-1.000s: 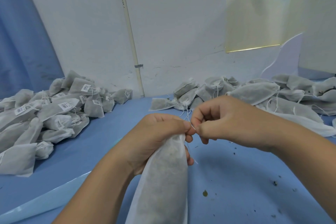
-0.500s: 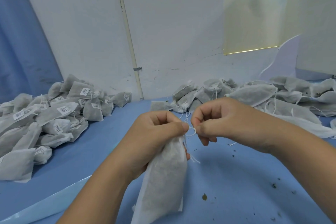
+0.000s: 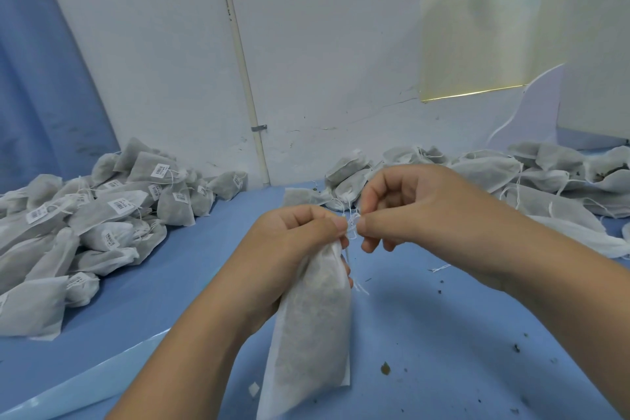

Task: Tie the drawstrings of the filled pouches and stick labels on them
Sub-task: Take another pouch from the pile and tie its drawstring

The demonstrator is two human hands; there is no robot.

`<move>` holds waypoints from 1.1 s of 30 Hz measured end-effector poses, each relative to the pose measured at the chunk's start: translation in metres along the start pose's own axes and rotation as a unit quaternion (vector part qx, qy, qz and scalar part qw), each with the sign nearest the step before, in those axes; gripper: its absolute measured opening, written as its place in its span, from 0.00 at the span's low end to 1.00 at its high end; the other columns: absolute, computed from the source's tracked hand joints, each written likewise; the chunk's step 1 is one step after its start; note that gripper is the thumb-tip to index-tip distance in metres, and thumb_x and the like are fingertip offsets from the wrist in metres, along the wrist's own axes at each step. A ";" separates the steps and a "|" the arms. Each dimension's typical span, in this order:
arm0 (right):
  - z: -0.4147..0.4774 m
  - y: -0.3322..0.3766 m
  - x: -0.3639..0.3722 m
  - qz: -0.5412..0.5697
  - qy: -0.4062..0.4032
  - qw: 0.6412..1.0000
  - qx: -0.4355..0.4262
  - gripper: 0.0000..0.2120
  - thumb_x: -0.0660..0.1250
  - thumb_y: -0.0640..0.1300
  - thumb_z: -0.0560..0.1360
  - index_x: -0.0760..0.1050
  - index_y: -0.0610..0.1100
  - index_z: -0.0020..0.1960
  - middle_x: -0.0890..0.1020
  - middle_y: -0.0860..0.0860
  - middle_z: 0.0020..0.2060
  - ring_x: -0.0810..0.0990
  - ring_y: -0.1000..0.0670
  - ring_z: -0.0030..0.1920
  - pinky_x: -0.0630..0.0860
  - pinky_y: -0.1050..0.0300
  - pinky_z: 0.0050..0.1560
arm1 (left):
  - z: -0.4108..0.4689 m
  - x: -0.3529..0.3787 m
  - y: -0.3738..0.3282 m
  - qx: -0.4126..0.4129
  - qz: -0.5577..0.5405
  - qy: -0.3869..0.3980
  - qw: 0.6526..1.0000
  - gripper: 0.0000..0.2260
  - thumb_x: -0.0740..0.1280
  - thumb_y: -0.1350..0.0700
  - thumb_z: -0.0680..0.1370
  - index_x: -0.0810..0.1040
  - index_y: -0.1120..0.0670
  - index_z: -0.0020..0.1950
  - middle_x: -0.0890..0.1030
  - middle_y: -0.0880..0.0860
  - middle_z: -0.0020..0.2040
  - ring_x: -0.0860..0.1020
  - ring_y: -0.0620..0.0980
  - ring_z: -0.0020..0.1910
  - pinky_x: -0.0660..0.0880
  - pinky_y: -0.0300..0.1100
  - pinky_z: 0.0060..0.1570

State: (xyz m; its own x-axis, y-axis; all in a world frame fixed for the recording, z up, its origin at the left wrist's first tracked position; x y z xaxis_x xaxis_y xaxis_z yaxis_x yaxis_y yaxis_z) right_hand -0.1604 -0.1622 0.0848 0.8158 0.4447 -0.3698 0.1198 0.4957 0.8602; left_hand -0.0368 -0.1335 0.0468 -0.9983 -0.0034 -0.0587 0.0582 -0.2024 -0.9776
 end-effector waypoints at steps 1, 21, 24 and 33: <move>0.000 0.000 -0.001 -0.002 -0.005 1.000 0.003 0.04 0.69 0.35 0.70 0.76 0.43 0.40 0.82 0.49 0.29 0.84 0.53 0.35 0.74 0.63 0.34 | 0.000 0.000 -0.001 0.002 -0.002 -0.003 1.000 0.06 0.72 0.55 0.70 0.81 0.56 0.36 0.79 0.54 0.34 0.79 0.53 0.30 0.78 0.51 0.42; -0.008 0.021 0.001 -0.234 -0.067 0.967 -0.079 0.06 0.70 0.42 0.69 0.81 0.53 0.37 0.80 0.60 0.28 0.74 0.59 0.27 0.71 0.65 0.29 | -0.004 0.005 -0.002 -0.006 0.067 0.026 0.997 0.08 0.71 0.51 0.71 0.81 0.53 0.36 0.80 0.52 0.33 0.80 0.53 0.32 0.78 0.48 0.43; -0.008 0.022 0.001 -0.260 -0.067 0.960 -0.080 0.06 0.69 0.43 0.69 0.82 0.53 0.37 0.79 0.61 0.27 0.75 0.59 0.28 0.71 0.66 0.29 | -0.004 0.005 -0.002 -0.007 0.079 0.028 0.996 0.08 0.70 0.51 0.71 0.81 0.53 0.36 0.80 0.52 0.33 0.80 0.52 0.33 0.77 0.46 0.42; -0.005 -0.004 0.006 -0.176 0.014 0.984 0.033 0.08 0.66 0.48 0.73 0.80 0.52 0.37 0.83 0.56 0.31 0.77 0.55 0.29 0.75 0.59 0.33 | -0.003 -0.007 -0.008 0.006 0.151 -0.016 0.988 0.08 0.72 0.47 0.68 0.83 0.51 0.36 0.81 0.49 0.35 0.78 0.52 0.37 0.73 0.50 0.48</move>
State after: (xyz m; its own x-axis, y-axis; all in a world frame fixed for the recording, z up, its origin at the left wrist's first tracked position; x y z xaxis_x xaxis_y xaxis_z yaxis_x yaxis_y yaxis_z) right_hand -0.1586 -0.1576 0.0772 0.7005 0.2751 -0.6585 0.4300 0.5737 0.6972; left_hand -0.0305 -0.1286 0.0547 -0.9349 -0.0973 -0.3414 0.3544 -0.1986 -0.9138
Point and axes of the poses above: each hand's wrist, its own z-axis towards the middle knuckle, its own x-axis out of the palm, y = z × x, the point moved 9 cm from there along z, towards the middle knuckle
